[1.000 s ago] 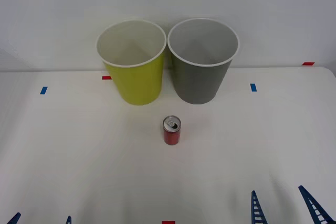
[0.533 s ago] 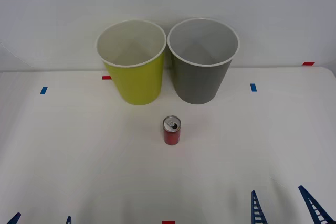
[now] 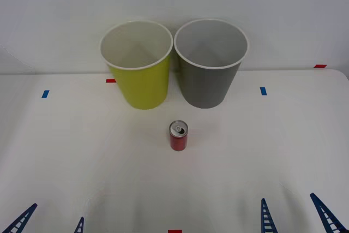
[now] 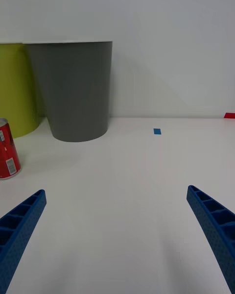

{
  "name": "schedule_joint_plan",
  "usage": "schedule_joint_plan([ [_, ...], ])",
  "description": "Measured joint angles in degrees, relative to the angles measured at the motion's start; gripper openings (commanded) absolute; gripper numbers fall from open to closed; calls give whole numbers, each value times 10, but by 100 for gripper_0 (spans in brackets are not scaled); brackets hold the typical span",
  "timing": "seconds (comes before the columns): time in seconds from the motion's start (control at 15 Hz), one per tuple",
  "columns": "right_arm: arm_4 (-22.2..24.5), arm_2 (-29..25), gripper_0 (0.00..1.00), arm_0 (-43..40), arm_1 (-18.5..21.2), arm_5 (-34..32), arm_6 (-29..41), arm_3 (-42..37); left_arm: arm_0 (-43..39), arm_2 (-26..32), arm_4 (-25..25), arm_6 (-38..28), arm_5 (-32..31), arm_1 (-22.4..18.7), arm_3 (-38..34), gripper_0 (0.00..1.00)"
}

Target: Put cans in the gray bin and PET bottles in the light green bin.

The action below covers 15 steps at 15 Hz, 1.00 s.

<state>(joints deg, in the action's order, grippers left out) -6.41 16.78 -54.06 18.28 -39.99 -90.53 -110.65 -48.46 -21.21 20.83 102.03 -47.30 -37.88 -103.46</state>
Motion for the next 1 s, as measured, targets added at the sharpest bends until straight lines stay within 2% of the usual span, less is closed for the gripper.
schedule_joint_plan([
  [0.2,0,0,100,0,0,0,0,0,70,-20,4,-2,8,-30,22,100],
  [0.4,0,0,100,0,0,0,0,0,145,-75,10,-2,9,-48,48,100],
  [0.73,0,0,100,0,0,0,0,0,294,-172,77,2,43,-50,80,100],
  [1.0,0,0,100,0,0,0,0,0,367,-210,90,6,93,-45,85,100],
])
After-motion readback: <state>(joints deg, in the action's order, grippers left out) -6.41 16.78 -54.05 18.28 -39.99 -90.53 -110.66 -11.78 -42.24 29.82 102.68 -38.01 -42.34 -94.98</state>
